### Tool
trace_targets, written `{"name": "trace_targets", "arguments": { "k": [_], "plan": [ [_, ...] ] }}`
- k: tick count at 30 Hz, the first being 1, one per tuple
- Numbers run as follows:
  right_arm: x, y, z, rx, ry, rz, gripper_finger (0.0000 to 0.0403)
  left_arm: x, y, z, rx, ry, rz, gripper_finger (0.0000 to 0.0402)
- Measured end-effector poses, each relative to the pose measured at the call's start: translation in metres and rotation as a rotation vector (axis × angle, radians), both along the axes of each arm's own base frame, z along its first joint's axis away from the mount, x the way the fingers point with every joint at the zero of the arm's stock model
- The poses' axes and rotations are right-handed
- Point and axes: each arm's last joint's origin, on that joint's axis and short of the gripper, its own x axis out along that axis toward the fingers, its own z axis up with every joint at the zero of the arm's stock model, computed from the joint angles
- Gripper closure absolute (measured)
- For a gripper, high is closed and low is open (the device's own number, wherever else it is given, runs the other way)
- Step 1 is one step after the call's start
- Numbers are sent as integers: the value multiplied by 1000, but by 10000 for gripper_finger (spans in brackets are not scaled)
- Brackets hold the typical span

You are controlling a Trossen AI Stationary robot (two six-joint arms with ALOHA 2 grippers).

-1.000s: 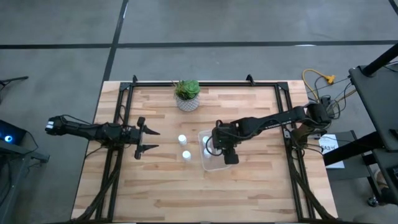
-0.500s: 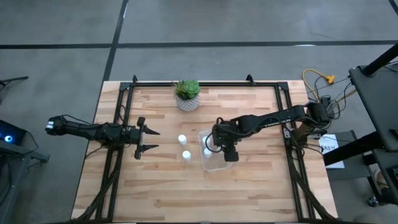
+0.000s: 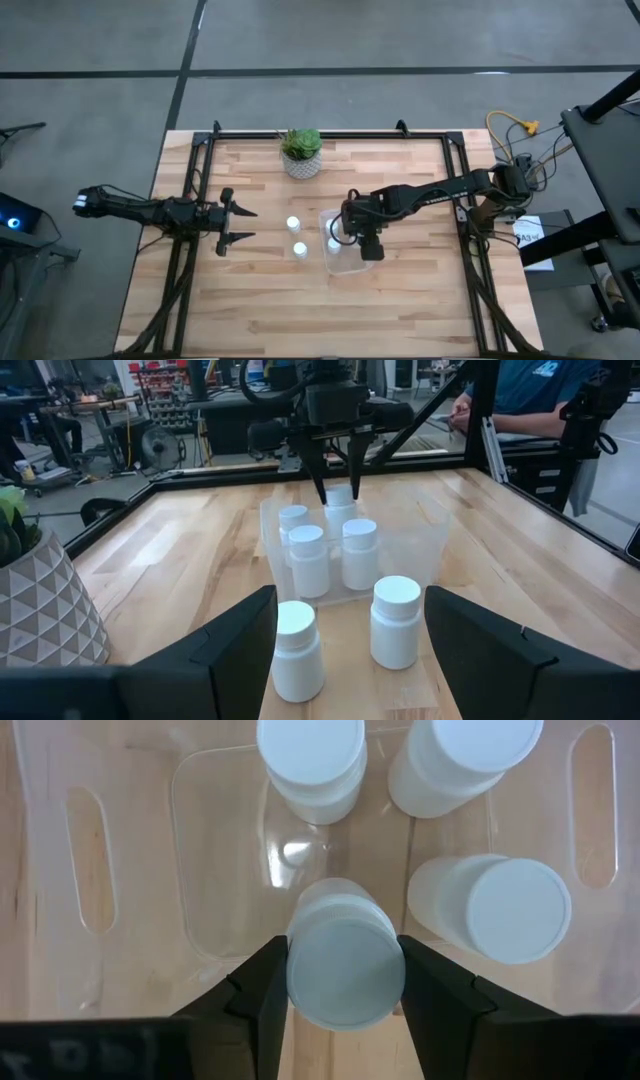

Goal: Pick and place pill bottles into a basket
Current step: Put the white medicine bottle into the transparent bin

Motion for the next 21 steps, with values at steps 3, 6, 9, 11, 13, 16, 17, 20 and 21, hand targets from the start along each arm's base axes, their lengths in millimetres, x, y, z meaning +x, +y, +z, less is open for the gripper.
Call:
{"name": "trace_targets", "arguments": {
  "k": [3,6,9,11,13,16,17,20,21],
  "plan": [
    [0,0,0,0,-1,3,256,0,0,0,0,2,0,166],
    [0,0,0,-1,-1,9,256,0,0,0,0,1,0,166],
    [0,0,0,-1,-1,12,256,0,0,0,0,2,0,166],
    [0,0,0,-3,-1,19,256,0,0,0,0,1,0,166],
    [0,0,0,-4,-1,22,256,0,0,0,0,3,0,166],
    [0,0,0,-4,-1,20,256,0,0,0,0,3,0,166],
    [0,0,0,-3,-1,20,256,0,0,0,0,4,0,166],
    [0,0,0,-1,-2,15,256,0,0,0,0,4,0,166],
    [0,0,0,0,-5,13,256,0,0,0,0,4,0,166]
  ]
}}
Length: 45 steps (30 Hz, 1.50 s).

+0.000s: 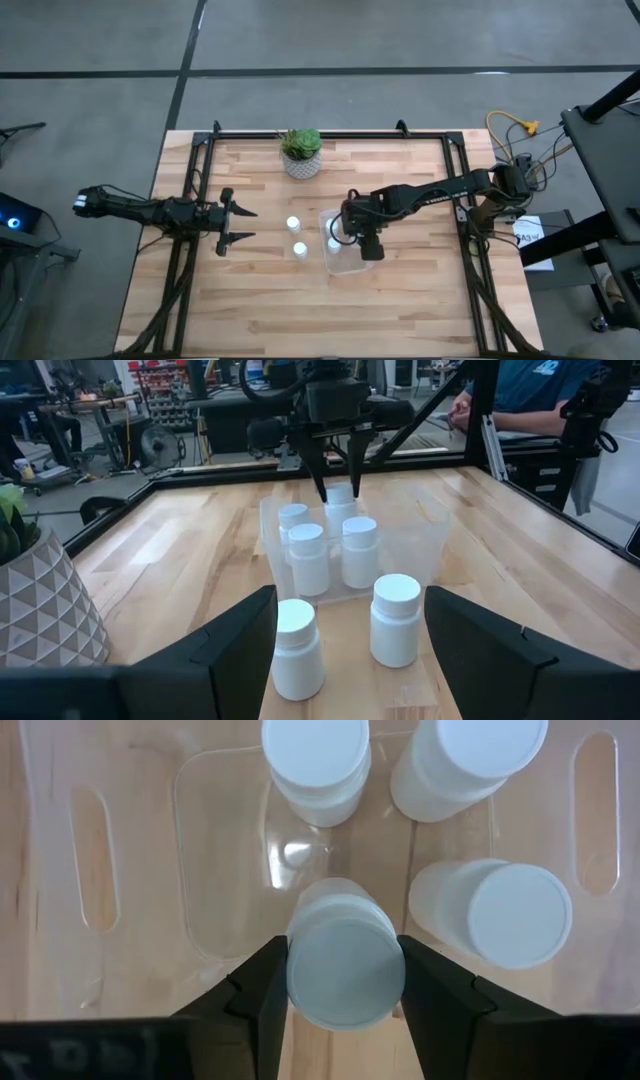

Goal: Pick and place pill bottles into a basket
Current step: Put the white medicine bottle into the transparent bin

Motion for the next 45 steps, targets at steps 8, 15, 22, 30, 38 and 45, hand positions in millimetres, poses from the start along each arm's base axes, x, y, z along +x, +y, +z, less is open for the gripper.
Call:
{"name": "trace_targets", "arguments": {
  "k": [8,15,22,30,38,45],
  "plan": [
    [10,1,-9,1,28,4,256,0,0,0,0,1,0,166],
    [19,1,-12,-3,76,8,256,0,0,-1,0,4,-1,166],
    [24,2,-17,-7,108,14,256,0,0,-1,0,7,-2,166],
    [25,2,-14,-4,110,5,222,1,0,-2,1,10,-4,166],
    [26,3,-12,46,110,-2,177,1,0,-2,0,11,-7,166],
    [28,3,-8,56,92,-3,184,1,0,-2,0,11,-6,166]
  ]
}}
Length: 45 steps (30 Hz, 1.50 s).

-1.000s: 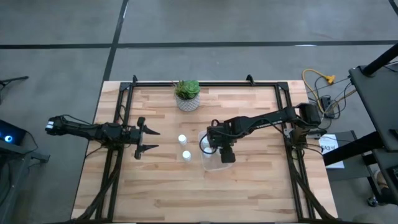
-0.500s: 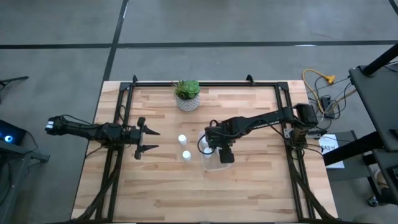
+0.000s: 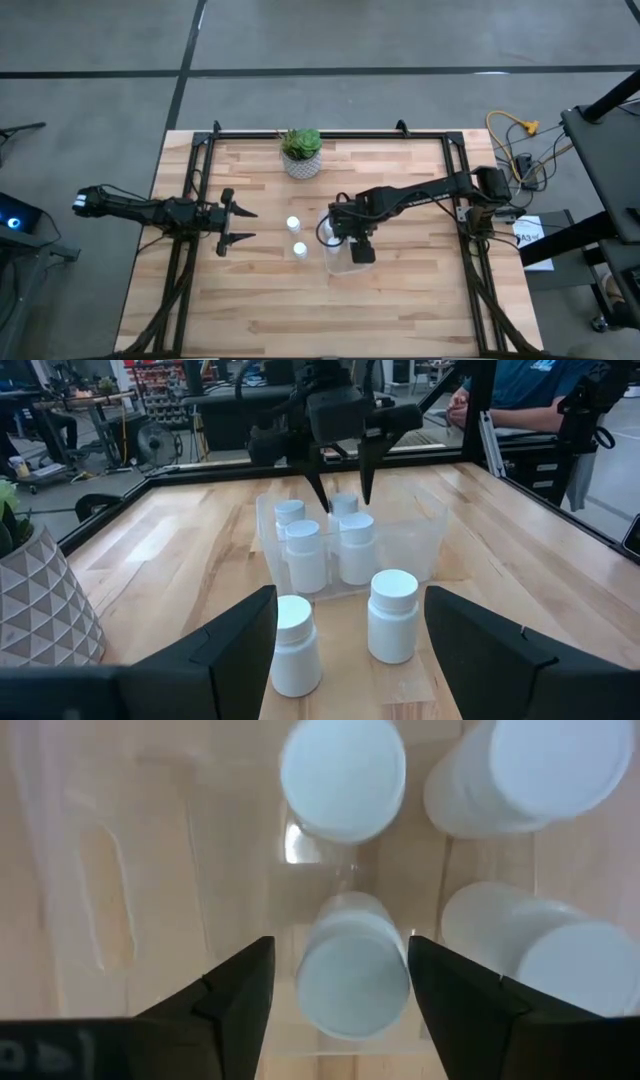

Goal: Pick and place pill bottles into a basket
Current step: Put the white medicine bottle into the transparent bin

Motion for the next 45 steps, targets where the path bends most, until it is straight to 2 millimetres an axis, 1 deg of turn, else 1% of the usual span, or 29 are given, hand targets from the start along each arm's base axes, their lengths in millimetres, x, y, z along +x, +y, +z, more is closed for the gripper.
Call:
{"name": "trace_targets", "arguments": {
  "k": [13,20,23,26,34,39,45],
  "plan": [
    [16,3,35,-3,-131,43,184,0,0,0,1,1,-1,166],
    [19,8,38,-17,-181,100,184,0,0,-1,0,10,-1,166],
    [24,9,41,-26,-248,117,184,1,0,0,-45,-3,7,166],
    [26,10,48,-35,-315,140,184,2,-1,5,-62,-61,6,166],
    [19,10,73,-47,-443,166,184,3,-1,6,-57,-67,5,166],
    [6,9,90,-58,-509,183,183,6,-1,10,-30,-104,0,166],
    [-16,5,112,-119,-574,129,183,12,-2,21,8,-159,-5,166]
  ]
}}
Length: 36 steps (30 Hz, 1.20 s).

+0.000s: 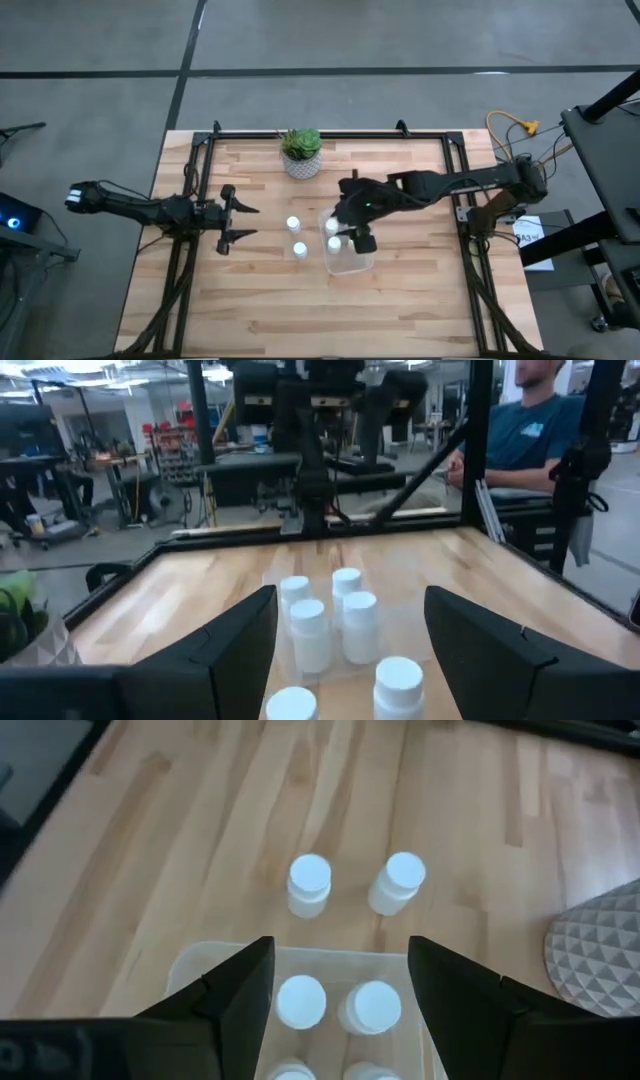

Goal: Pick and place pill bottles into a basket
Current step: Put the white medicine bottle into the transparent bin

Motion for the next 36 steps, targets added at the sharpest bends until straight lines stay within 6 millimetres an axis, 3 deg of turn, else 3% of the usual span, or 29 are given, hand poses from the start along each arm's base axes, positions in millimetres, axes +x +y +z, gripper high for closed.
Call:
{"name": "trace_targets", "arguments": {
  "k": [7,17,28,36],
  "plan": [
    [-23,-2,5,34,-90,-25,183,14,-2,4,2,44,1,166],
    [-48,-4,-24,52,-243,-20,183,43,-7,15,81,164,39,166],
    [-103,-9,-52,156,-448,-72,183,50,-4,8,83,156,136,166],
    [-118,-11,-60,162,-467,-117,184,60,0,-2,50,186,245,166]
  ]
}}
